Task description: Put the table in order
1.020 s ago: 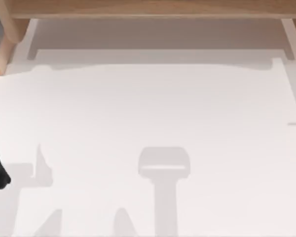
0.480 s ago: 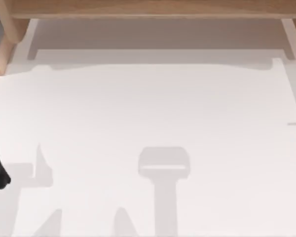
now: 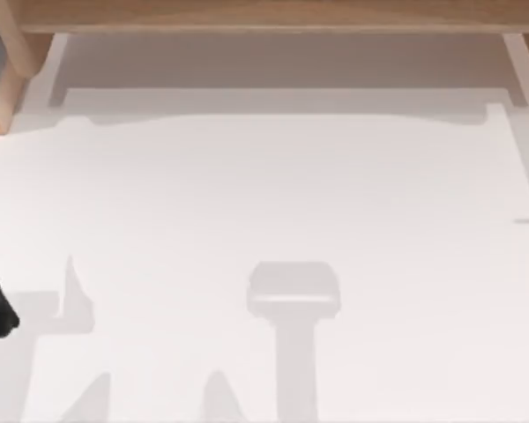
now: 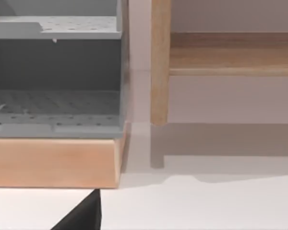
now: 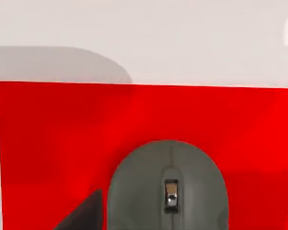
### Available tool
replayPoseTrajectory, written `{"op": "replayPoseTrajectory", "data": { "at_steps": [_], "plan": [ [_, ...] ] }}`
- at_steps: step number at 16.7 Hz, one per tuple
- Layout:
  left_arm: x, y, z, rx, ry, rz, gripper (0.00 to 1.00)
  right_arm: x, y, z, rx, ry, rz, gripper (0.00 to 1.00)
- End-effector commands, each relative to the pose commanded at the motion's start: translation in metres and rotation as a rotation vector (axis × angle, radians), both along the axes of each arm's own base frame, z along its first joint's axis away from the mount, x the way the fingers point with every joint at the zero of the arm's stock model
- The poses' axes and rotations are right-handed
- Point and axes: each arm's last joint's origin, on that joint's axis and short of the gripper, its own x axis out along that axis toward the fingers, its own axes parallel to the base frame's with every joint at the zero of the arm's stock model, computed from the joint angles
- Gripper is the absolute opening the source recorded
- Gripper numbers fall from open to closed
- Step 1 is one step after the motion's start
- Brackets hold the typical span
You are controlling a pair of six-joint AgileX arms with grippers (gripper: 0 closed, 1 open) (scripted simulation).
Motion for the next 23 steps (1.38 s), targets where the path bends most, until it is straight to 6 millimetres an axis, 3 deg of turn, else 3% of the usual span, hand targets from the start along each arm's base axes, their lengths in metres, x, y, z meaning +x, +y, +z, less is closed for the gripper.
{"op": "replayPoseTrajectory", "data": {
  "at_steps": [6, 13, 17, 23],
  "plan": [
    [0.000, 0.000, 0.000, 0.000, 0.000, 0.000, 1.00, 0.011, -0.028, -0.005, -0.222, -0.293, 0.133, 1.00],
    [0.000, 0.000, 0.000, 0.000, 0.000, 0.000, 1.00, 0.013, -0.052, -0.012, -0.624, -0.632, 0.395, 1.00],
    [0.000, 0.000, 0.000, 0.000, 0.000, 0.000, 1.00, 0.009, -0.049, -0.020, -0.862, -0.768, 0.584, 1.00],
    [0.000, 0.000, 0.000, 0.000, 0.000, 0.000, 1.00, 0.002, -0.023, -0.039, -1.120, -0.907, 0.868, 1.00]
  ]
}}
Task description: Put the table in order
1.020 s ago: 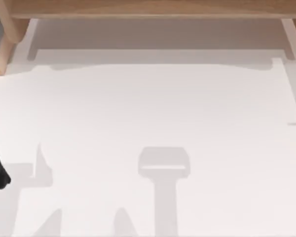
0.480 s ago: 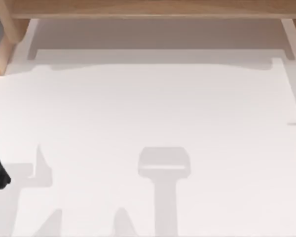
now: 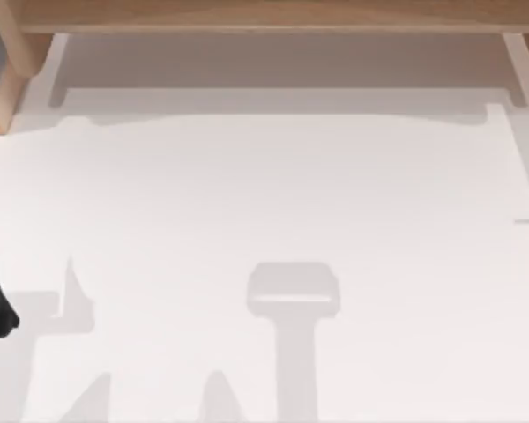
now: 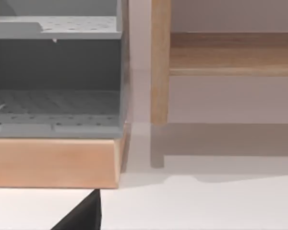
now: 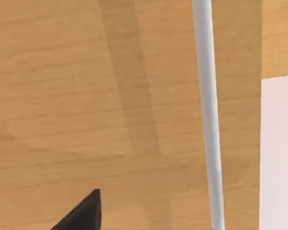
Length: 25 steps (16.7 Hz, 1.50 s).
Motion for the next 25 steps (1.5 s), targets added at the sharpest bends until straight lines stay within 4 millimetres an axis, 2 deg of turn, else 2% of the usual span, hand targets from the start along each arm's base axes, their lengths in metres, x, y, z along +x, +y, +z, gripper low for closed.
{"op": "replayPoseTrajectory", "data": {
  "at_steps": [7, 13, 18, 22, 25],
  "plan": [
    [0.000, 0.000, 0.000, 0.000, 0.000, 0.000, 1.00, -0.005, 0.025, -0.013, -0.161, -0.056, 0.141, 1.00],
    [0.000, 0.000, 0.000, 0.000, 0.000, 0.000, 1.00, -0.004, 0.023, -0.013, -0.163, -0.058, 0.137, 1.00],
    [0.000, 0.000, 0.000, 0.000, 0.000, 0.000, 1.00, 0.018, 0.024, -0.013, -0.162, -0.057, 0.142, 1.00],
    [0.000, 0.000, 0.000, 0.000, 0.000, 0.000, 1.00, 0.020, 0.024, -0.013, -0.162, -0.057, 0.142, 1.00],
    [0.000, 0.000, 0.000, 0.000, 0.000, 0.000, 1.00, 0.020, 0.024, -0.013, -0.162, -0.057, 0.142, 0.77]
  ]
}}
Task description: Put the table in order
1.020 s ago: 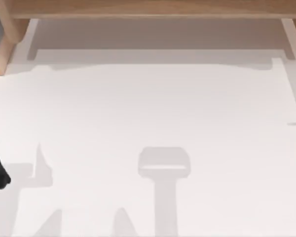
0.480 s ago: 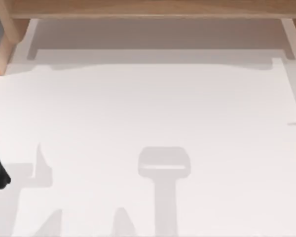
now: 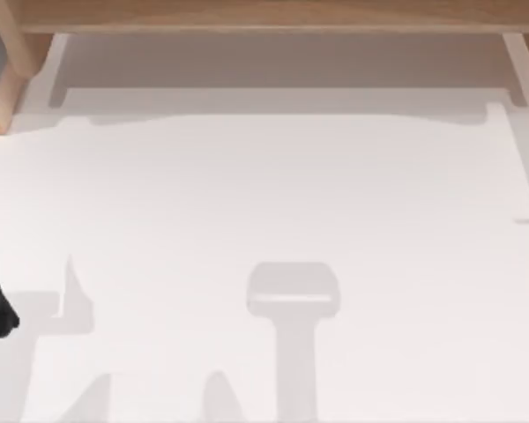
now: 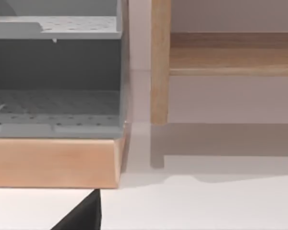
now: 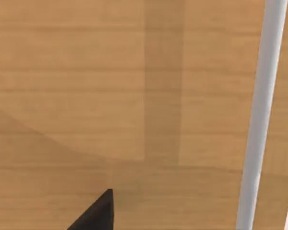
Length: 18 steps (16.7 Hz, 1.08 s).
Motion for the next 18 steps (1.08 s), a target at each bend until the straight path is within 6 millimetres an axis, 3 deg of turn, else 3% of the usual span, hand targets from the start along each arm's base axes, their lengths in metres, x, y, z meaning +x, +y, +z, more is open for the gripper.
{"op": "replayPoseTrajectory", "data": {
  "at_steps": [10, 18],
  "plan": [
    [0.0000, 0.0000, 0.0000, 0.000, 0.000, 0.000, 1.00, 0.0000, 0.0000, 0.0000, 0.000, 0.000, 0.000, 0.02],
    [0.0000, 0.0000, 0.0000, 0.000, 0.000, 0.000, 1.00, 0.0000, 0.0000, 0.0000, 0.000, 0.000, 0.000, 0.00]
  ]
}}
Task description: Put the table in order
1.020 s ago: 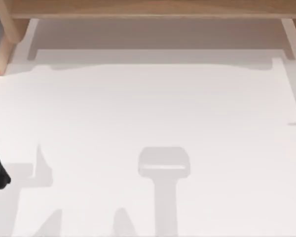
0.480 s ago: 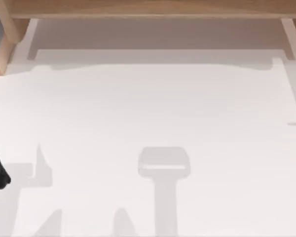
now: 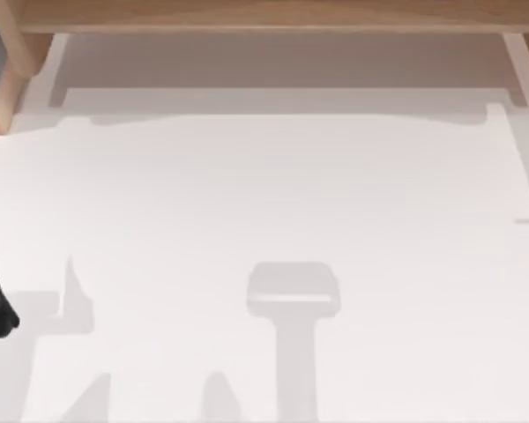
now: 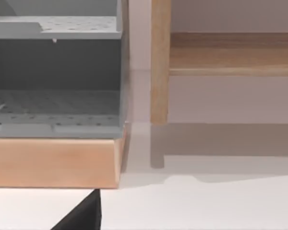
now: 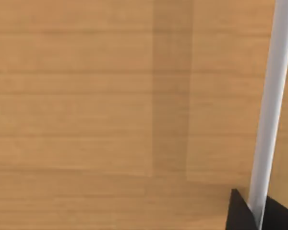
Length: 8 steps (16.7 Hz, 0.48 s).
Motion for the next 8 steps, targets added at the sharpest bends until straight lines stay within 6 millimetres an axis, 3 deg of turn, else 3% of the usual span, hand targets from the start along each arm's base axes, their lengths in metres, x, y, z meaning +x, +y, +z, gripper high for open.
{"op": "replayPoseTrajectory", "data": {
  "at_steps": [3, 8],
  "plan": [
    [0.000, 0.000, 0.000, 0.000, 0.000, 0.000, 1.00, 0.004, 0.000, -0.001, 0.006, 0.006, 0.002, 0.00],
    [0.000, 0.000, 0.000, 0.000, 0.000, 0.000, 1.00, 0.044, -0.002, -0.002, 0.006, 0.006, 0.001, 0.00]
  ]
}}
